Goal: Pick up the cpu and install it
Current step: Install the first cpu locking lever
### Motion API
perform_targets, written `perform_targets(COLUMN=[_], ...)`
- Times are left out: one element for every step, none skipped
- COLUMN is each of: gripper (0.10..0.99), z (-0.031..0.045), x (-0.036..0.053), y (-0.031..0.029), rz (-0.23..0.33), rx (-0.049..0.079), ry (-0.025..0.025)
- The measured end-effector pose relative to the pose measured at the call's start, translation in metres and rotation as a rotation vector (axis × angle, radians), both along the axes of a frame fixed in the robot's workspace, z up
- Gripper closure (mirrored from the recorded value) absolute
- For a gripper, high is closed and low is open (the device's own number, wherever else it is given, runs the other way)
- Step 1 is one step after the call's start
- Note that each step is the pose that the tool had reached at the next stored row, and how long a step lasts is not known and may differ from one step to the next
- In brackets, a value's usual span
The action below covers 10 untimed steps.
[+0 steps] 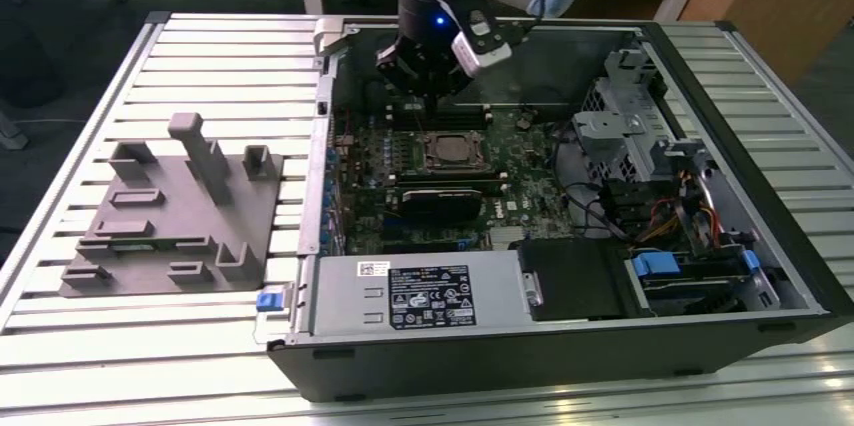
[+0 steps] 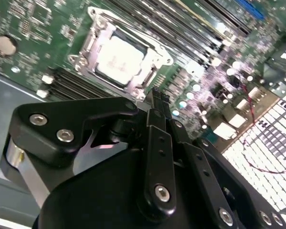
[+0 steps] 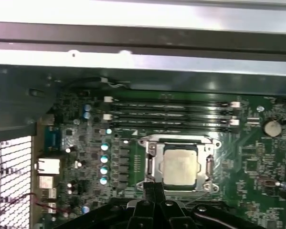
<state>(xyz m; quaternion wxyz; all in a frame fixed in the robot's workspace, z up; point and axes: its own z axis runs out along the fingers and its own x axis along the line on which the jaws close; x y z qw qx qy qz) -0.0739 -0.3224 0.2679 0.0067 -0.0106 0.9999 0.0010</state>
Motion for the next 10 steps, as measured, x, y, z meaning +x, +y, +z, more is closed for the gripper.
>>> perform_targets(gripper=[0.98,0.98,0.98,0.98,0.98,0.98,0.98,0.98,0.98,0.98], z=[-0.0004,-0.0008,-0.0012,-0.0017,-0.0019,-0.002,-0.0022,-0.0024,-0.0027,-0.0031], x=[-0.0031,-0.006,-0.0085,-0.01,-0.0106,-0.0112,-0.012,-0.0137,-0.0156,-0.0177], y=[0.0,0.0,0.0,0.0,0.0,0.0,0.0001,0.0002,0.0003,0.0008], rz=[0.0,0.0,0.0,0.0,0.0,0.0,0.0,0.0,0.0,0.0], rx=[0.0,0.0,0.0,0.0,0.0,0.0,0.0,0.0,0.0,0.0], ry=[-0.0014,-0.0028,-0.0039,-0.0049,-0.0052,-0.0053,-0.0055,-0.0058,-0.0061,-0.0064])
